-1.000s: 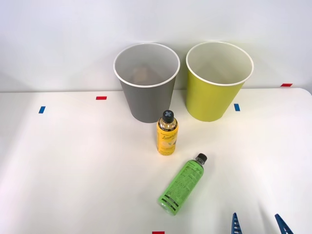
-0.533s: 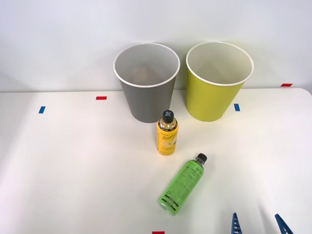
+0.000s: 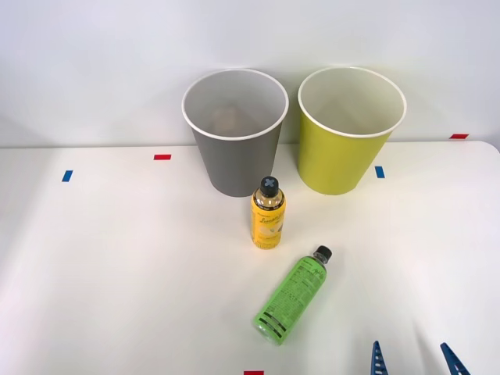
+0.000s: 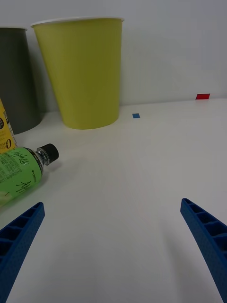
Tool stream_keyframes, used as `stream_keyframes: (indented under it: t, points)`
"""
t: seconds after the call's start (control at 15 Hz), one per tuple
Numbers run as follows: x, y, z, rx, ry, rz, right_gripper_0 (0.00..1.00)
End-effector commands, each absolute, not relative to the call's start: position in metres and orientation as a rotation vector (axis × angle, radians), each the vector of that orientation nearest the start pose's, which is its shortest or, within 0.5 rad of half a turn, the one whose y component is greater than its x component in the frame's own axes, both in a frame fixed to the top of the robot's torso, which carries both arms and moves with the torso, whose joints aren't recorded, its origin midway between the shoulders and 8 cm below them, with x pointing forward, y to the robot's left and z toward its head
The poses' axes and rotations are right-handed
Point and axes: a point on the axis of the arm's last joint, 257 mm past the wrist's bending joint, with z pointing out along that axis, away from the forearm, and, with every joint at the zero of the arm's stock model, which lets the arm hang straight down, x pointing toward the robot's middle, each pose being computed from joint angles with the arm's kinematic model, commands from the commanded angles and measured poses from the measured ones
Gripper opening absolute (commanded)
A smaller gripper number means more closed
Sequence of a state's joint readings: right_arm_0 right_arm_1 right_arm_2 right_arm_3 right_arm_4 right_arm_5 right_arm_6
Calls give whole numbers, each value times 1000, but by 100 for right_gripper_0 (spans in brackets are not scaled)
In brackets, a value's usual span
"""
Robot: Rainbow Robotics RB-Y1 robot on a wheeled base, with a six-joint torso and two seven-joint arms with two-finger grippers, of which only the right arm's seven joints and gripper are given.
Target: Put cans in the gray bin, plastic bottles in the light green bin
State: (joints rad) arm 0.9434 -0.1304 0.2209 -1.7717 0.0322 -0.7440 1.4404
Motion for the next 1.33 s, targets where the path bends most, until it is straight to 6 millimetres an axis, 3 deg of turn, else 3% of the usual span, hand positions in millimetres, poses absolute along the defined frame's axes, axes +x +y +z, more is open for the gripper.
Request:
stream_keyframes:
  t: [0.07, 0.13, 0.2, 0.33, 0.53, 0.93, 1.33]
  points:
    - [231, -240, -295, 64, 1536, 35, 100]
    - [231, -240, -295, 64, 1536, 35, 100]
    - [232, -240, -312, 75, 1574, 35, 100]
    - [230, -240, -313, 72, 1567, 32, 100]
    - [242, -242, -294, 42, 1555, 36, 100]
    - [268, -236, -258, 165, 1817, 163, 100]
    - [287, -233, -248, 190, 1997, 276, 100]
